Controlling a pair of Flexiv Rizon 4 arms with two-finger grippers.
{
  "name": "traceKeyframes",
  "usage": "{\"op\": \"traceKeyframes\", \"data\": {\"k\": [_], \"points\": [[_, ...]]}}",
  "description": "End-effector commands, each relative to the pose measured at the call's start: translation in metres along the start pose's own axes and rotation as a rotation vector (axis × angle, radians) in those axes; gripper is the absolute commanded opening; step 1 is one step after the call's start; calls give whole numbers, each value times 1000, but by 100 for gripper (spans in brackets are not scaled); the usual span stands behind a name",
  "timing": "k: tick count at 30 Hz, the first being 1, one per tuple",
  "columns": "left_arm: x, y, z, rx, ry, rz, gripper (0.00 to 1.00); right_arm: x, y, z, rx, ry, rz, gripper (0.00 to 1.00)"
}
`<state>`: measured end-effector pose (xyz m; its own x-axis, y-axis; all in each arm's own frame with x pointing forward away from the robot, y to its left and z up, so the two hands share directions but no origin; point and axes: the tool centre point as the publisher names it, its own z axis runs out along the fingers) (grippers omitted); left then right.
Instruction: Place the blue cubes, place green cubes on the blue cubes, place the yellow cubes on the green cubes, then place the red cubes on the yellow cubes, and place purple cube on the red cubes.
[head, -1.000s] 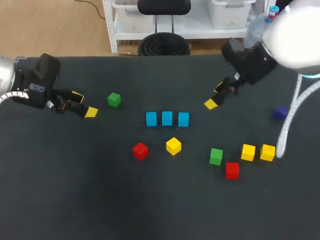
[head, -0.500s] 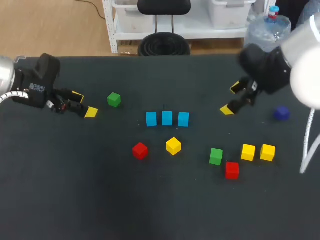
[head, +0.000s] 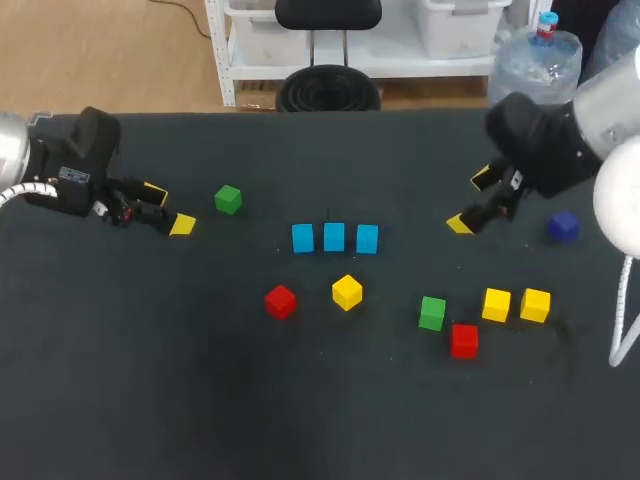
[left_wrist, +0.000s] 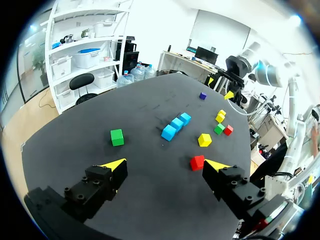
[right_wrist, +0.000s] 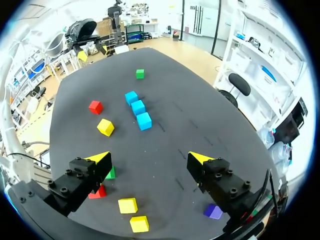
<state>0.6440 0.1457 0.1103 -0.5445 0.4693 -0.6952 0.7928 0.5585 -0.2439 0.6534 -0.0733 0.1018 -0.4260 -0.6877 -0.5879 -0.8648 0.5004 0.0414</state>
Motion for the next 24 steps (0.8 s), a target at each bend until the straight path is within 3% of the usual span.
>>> {"op": "traceKeyframes", "data": {"k": [1,6,11,13,19,24], "points": [[1,0,0,0,-5,2,100,0,2,0,10,1,1,100],[1,0,0,0,-5,2,100,0,2,0,10,1,1,100],[9,25,-4,-135,53,-99,100,0,2,0,10,1,1,100],[8,30,-2,-167,74,-90,100,0,2,0,10,1,1,100],[-1,41,9,-235,79,-138,100,0,2,0,10,1,1,100],[-19,34,21,-271,67,-176,100,0,2,0,10,1,1,100]]}}
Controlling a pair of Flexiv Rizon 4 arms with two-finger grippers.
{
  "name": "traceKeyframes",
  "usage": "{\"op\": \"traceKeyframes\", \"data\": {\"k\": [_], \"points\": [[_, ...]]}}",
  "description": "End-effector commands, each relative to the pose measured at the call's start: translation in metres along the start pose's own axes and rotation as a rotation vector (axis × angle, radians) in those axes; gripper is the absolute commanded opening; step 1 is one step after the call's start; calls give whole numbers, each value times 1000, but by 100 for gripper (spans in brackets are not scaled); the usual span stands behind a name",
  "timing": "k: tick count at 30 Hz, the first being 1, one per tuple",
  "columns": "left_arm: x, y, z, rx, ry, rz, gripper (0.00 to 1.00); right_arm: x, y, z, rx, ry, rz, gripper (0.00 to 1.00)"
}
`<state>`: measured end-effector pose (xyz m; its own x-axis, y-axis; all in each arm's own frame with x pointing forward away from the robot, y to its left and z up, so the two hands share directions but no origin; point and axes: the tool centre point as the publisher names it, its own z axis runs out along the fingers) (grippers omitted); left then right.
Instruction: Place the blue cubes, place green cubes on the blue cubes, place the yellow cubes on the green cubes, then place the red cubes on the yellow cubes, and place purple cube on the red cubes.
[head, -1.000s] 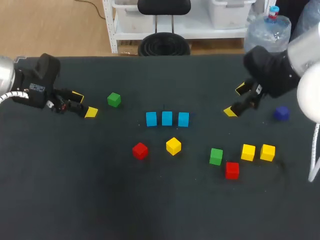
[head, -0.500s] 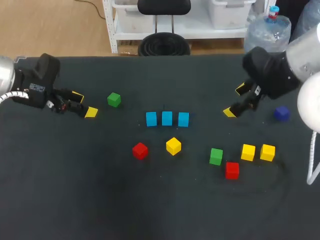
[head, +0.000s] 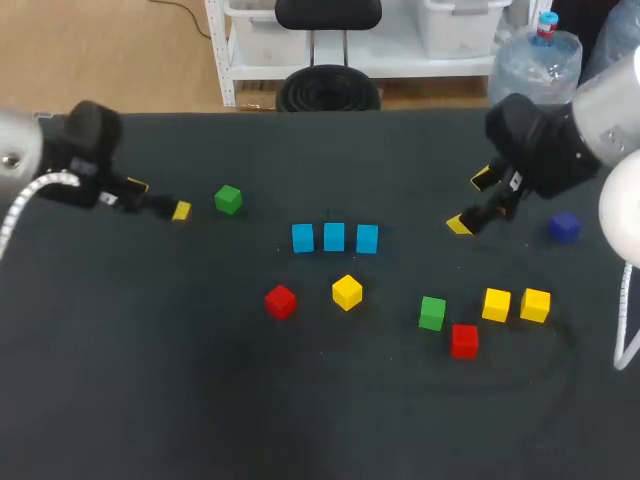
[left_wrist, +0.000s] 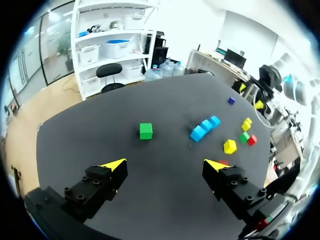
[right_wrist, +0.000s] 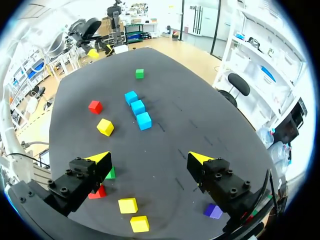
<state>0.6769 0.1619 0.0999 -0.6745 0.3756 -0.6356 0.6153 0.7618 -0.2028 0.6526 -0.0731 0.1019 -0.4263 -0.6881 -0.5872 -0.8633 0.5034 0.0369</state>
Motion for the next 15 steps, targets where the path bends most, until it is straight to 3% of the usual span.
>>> {"op": "traceKeyframes", "data": {"k": [1,5,15], "points": [[-19,-13,16,-59,31,-8,100,0,1,0,4,0,1,100],[-29,-22,22,-85,23,5,100,0,1,0,4,0,1,100],[-29,-7,30,-134,47,-23,100,0,1,0,4,0,1,100]]}}
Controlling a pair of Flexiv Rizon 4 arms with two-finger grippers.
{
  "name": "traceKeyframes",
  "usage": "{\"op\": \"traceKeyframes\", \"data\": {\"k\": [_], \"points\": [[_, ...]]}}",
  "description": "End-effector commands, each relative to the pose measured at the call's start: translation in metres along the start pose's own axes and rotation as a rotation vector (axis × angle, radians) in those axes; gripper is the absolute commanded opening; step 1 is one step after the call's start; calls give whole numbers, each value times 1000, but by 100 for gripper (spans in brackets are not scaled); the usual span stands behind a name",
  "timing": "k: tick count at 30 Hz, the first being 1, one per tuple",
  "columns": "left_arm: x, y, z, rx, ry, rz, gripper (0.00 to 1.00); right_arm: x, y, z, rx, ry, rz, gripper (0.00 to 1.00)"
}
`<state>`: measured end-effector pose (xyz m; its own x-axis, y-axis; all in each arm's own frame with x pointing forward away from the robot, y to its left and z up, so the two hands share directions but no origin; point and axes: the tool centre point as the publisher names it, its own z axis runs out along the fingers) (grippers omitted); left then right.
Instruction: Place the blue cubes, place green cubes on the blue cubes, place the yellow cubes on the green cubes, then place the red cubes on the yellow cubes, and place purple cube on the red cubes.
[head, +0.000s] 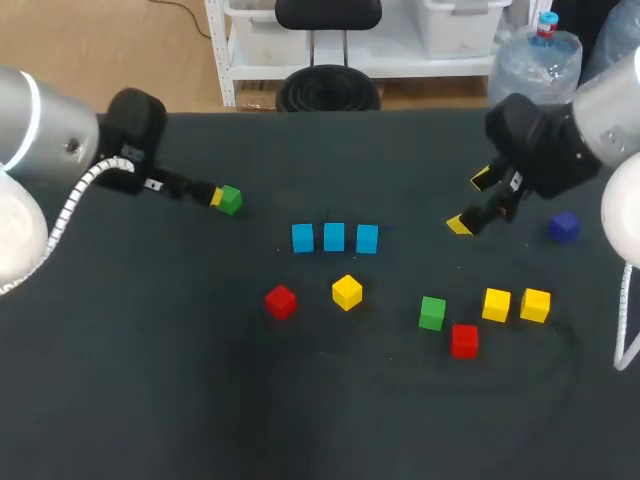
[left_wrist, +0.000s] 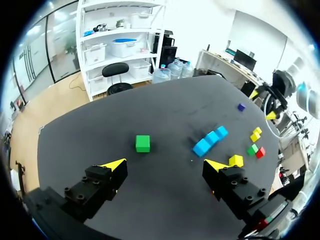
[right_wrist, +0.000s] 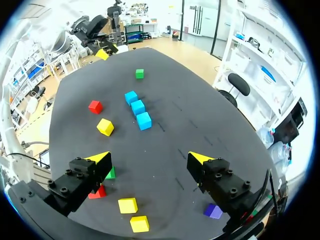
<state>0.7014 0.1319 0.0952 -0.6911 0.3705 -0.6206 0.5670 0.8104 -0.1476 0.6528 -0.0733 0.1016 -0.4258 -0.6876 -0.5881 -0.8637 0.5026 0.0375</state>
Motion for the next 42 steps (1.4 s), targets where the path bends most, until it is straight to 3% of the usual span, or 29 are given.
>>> {"op": "traceKeyframes", "data": {"k": [1,29,36,42], "points": [[-5,-2,-4,-59,27,-4,100,0,1,0,5,1,1,100],[-5,-2,-4,-59,27,-4,100,0,1,0,5,1,1,100],[-9,24,22,-31,72,30,100,0,1,0,5,1,1,100],[-13,34,39,-23,83,39,100,0,1,0,5,1,1,100]]}}
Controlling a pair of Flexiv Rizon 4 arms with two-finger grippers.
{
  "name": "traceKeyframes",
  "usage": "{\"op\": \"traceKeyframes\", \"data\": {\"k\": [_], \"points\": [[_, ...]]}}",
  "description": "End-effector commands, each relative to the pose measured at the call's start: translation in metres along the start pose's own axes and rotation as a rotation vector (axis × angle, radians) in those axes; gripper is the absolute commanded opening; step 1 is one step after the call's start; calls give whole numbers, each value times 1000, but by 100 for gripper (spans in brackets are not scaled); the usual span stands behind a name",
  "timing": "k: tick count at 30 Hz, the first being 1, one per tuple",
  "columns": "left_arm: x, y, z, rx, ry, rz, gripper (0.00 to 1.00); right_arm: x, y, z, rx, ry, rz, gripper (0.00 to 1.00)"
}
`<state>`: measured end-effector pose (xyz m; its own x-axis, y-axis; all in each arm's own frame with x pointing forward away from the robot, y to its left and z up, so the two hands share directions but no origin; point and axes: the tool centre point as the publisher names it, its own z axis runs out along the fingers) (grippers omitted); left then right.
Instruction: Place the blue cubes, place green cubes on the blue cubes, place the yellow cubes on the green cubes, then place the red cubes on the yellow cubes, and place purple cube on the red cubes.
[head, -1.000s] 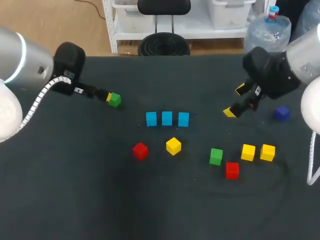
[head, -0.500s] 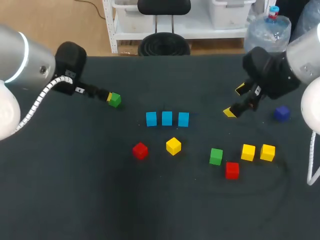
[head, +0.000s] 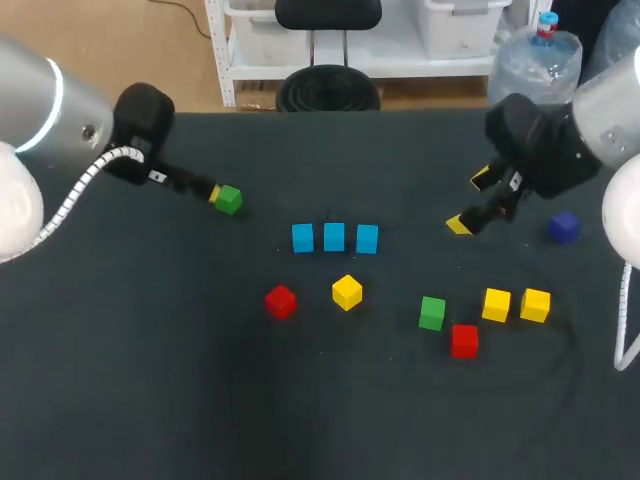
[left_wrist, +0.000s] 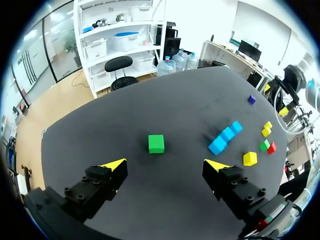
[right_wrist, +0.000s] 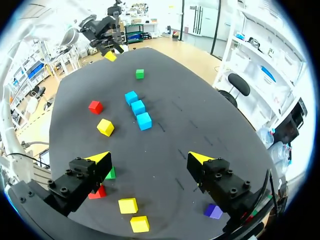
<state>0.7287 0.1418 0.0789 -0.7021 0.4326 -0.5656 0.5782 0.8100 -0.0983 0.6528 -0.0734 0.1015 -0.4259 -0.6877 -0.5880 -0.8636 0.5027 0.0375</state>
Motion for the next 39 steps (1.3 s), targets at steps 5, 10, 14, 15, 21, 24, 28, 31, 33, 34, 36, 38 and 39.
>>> {"op": "traceKeyframes", "data": {"k": [5,10,14,15,21,24,28,31,33,34,36,38,39], "points": [[-9,10,34,0,3,1,100,0,1,0,5,1,1,100],[-8,9,47,-11,12,-11,100,0,1,0,5,1,1,100],[-10,7,57,-28,28,-26,100,0,1,0,5,1,1,100],[-10,6,60,-31,30,-26,100,0,1,0,5,1,1,100],[-13,5,76,-37,46,-27,100,0,1,0,5,1,1,100],[-13,7,81,-38,48,-23,100,0,1,0,5,1,1,100],[-12,9,86,-36,47,-24,100,0,1,0,5,1,1,100],[-10,12,89,-35,49,-27,100,0,1,0,5,1,1,100],[-8,13,90,-33,51,-30,100,0,1,0,5,1,1,100],[-8,13,91,-32,52,-31,100,0,1,0,5,1,1,100],[-7,13,91,-32,55,-32,100,0,1,0,5,1,1,100],[-5,14,93,-30,59,-35,100,0,1,0,5,1,1,100],[-4,14,93,-29,60,-36,100,0,1,0,5,1,1,100]]}}
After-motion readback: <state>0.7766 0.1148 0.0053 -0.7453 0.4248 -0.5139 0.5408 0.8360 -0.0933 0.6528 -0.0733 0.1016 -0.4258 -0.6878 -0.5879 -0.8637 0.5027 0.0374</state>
